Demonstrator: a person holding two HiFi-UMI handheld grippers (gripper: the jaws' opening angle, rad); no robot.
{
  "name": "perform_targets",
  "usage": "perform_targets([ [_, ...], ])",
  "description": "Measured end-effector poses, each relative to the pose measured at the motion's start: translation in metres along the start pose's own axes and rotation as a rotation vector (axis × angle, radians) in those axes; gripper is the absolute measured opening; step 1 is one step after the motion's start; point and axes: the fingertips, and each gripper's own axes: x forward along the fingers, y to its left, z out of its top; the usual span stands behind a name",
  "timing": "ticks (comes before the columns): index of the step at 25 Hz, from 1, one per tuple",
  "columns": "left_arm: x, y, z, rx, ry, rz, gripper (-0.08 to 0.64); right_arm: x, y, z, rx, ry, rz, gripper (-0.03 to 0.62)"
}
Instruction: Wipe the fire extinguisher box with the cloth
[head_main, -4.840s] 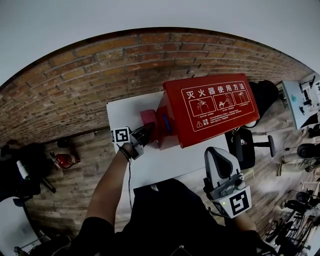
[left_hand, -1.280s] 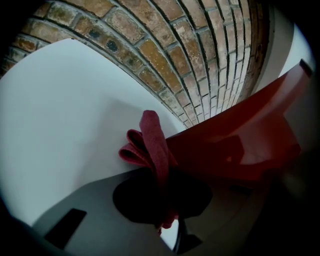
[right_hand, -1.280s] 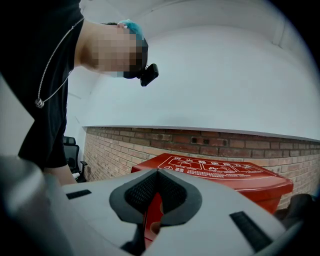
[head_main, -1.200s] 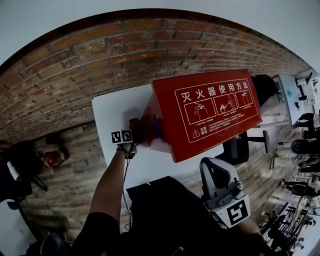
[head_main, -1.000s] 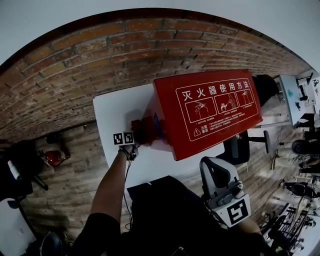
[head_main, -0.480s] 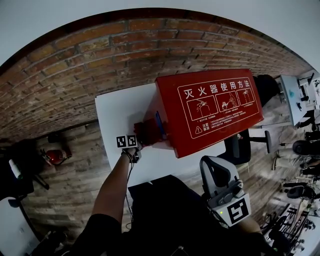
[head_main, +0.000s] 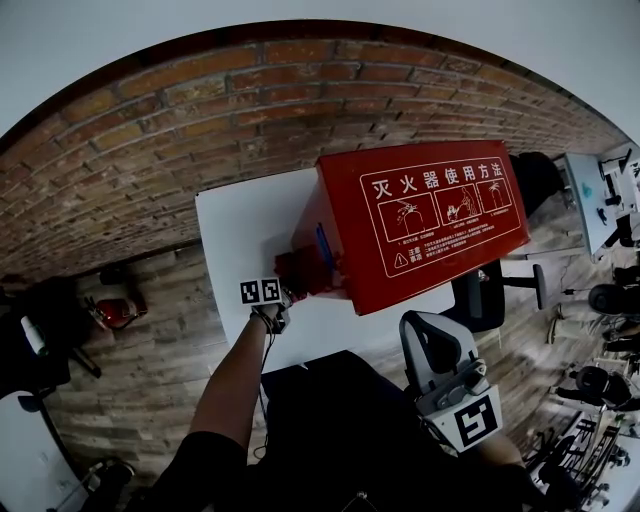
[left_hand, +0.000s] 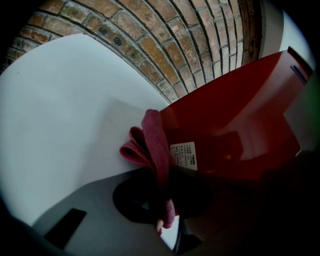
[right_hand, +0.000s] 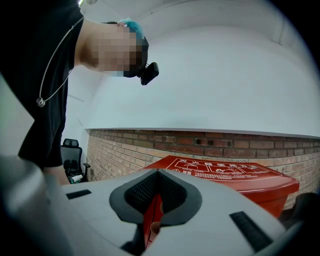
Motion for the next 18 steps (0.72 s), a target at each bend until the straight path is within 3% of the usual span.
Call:
perform_targets([
  [18, -0.005, -0.006, -0.023, -0.008, -0.025, 0.008, 0.092, -0.001, 0.001, -0.005, 0.024, -0.004, 0.002, 0.020],
])
